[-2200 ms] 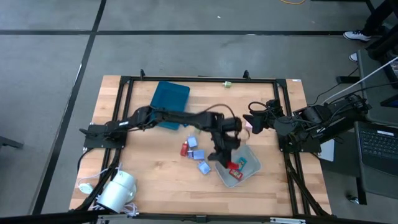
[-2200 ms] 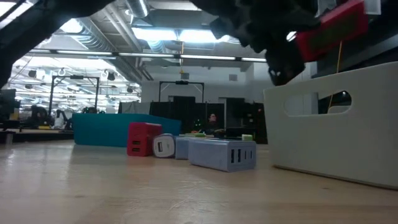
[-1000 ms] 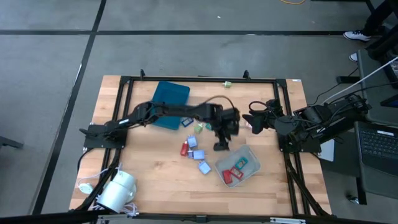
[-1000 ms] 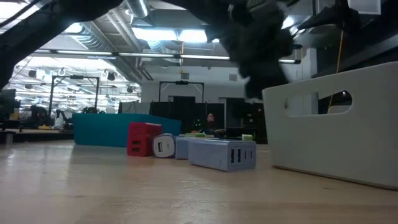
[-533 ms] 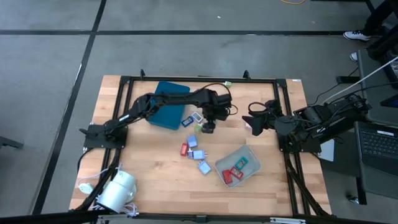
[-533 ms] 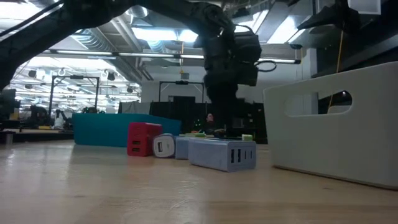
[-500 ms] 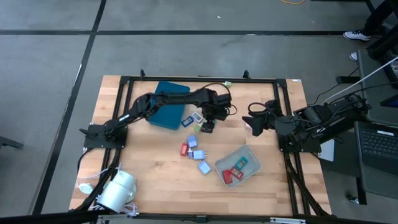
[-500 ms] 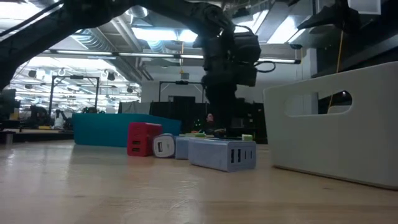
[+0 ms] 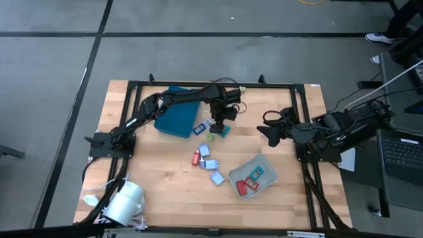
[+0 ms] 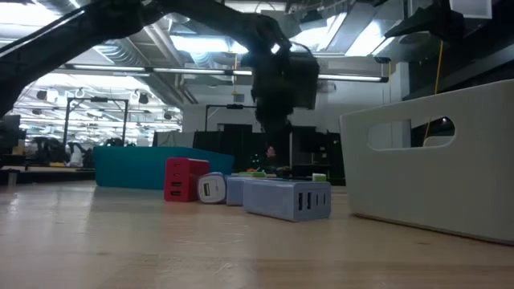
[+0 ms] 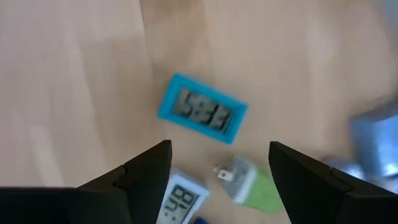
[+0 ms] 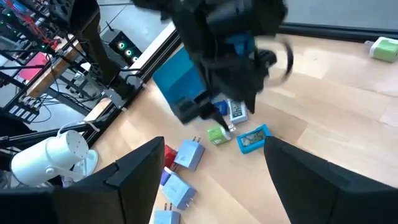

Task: Pick & Place Office items
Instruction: Put the light blue digital clock into the gray bin

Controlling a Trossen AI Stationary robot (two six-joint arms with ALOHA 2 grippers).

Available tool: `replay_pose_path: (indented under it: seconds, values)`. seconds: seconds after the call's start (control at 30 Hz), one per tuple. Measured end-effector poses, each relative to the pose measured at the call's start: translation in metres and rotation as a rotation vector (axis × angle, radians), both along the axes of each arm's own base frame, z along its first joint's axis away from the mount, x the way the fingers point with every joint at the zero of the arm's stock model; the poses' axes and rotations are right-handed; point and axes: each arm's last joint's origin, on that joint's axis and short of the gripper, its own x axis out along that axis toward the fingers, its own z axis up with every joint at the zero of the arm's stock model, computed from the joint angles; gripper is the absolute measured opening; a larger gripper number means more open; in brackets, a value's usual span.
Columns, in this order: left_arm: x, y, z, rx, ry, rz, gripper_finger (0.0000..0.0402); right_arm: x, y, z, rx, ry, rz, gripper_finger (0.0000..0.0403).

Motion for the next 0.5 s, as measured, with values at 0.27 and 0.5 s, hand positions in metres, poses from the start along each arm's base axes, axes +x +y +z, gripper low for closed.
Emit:
replay_pose_path:
  seconds: [0.27,0.5]
  values:
    - [-0.022,0.031,0.046,-0.042,-0.132,0.125,0.0262,0.0,0.0,0.0,-0.005,-0.001,-0.005,0.028]
    - [-0.035,0.059,0.052,-0.276,-0.178,0.272,0.0262,0.0,-0.001,0.0,-0.022,-0.012,-0.038,0.028]
